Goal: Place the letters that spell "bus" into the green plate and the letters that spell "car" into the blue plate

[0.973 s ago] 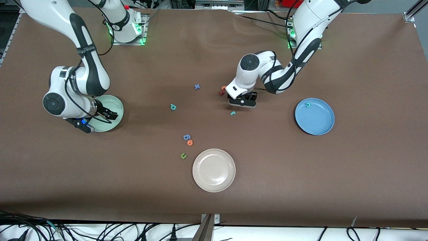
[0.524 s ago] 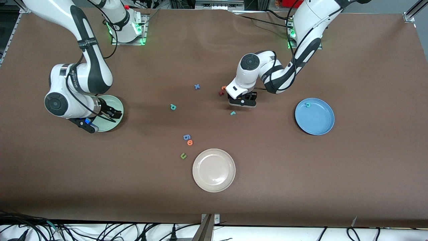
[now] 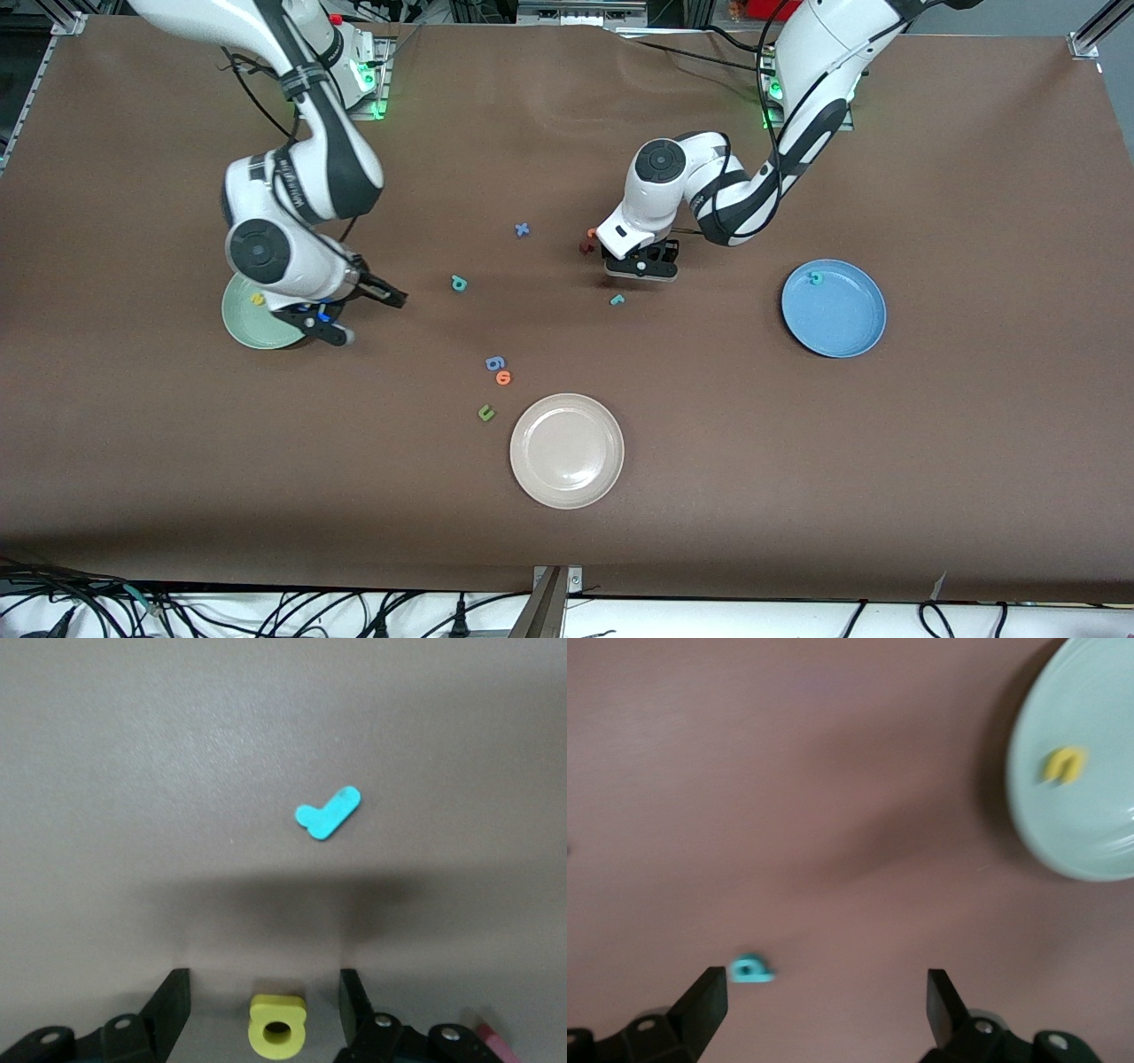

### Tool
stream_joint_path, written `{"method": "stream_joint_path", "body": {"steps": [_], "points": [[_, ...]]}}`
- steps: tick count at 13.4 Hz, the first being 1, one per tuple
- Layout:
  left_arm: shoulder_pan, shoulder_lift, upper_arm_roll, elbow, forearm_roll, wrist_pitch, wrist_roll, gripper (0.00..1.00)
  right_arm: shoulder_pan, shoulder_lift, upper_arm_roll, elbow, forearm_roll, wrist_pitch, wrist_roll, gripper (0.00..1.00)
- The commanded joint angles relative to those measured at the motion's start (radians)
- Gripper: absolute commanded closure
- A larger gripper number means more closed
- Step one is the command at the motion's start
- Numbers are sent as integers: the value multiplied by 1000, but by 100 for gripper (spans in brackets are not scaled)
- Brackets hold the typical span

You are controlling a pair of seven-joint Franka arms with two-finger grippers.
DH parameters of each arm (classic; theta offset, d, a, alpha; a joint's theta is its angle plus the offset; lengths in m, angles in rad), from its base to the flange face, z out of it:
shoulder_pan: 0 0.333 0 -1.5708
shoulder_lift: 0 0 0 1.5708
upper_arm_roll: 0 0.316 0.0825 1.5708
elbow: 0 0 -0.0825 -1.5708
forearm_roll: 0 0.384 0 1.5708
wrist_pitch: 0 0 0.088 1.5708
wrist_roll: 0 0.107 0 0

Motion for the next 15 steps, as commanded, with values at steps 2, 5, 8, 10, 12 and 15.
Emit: {"method": "stream_joint_path", "body": {"steps": [2,5,8,10,12,15], "points": [[9,-24,-15,-39,37,12,-49,27,61,90,27,11,12,163,375,1],[9,-24,-15,-42,37,12,-48,44,103,141,26,4,7,253,629,1],[9,-24,-15,-42,37,12,-48,59,106,163,26,-27,6,277,850,1],[9,-24,-15,-42,37,12,-48,66,123,160,26,-87,6,318,923,1],[9,-24,-15,-42,37,12,-48,71,132,157,27,-113,6,340,990,1],[9,-24,-15,-42,37,12,-48,79,150,151,27,-116,6,342,1101,2]]}}
